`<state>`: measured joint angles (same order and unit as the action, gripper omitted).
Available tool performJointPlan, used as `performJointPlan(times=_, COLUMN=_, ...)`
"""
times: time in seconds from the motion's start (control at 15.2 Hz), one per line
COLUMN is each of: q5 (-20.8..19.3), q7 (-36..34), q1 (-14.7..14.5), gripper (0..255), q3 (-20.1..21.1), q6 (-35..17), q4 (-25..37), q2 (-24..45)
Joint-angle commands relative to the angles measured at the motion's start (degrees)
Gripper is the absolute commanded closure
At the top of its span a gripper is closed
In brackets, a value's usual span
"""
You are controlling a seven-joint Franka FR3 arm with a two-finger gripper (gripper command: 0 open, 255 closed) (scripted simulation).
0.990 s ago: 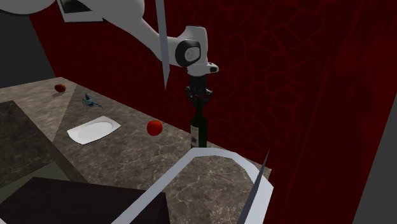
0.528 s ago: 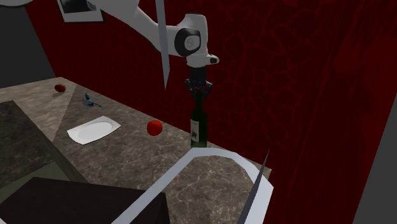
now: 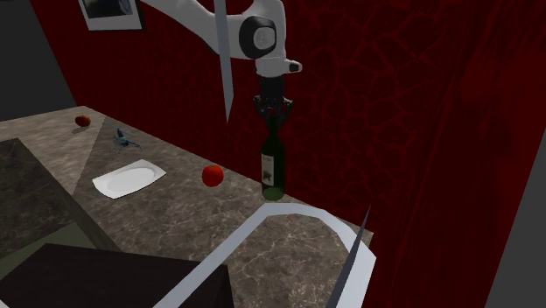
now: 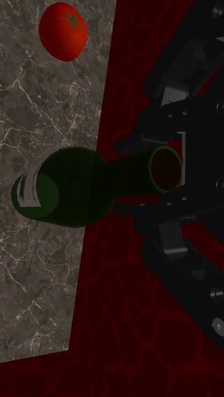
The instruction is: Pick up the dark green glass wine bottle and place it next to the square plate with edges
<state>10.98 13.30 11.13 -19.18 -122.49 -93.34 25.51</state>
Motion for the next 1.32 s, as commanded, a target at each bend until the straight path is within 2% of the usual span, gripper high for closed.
performJointPlan(times=0.0, q5=-0.2, q7=-0.1, q1=0.1, gripper=255, q3=-0.1, q6=1.4, q4=1.0, q2=-0.4)
performJointPlan(times=1.25, q5=-1.8, q7=-1.4, q1=0.3, gripper=255, q3=-0.9, q6=14.6, q4=11.7, q2=-3.1)
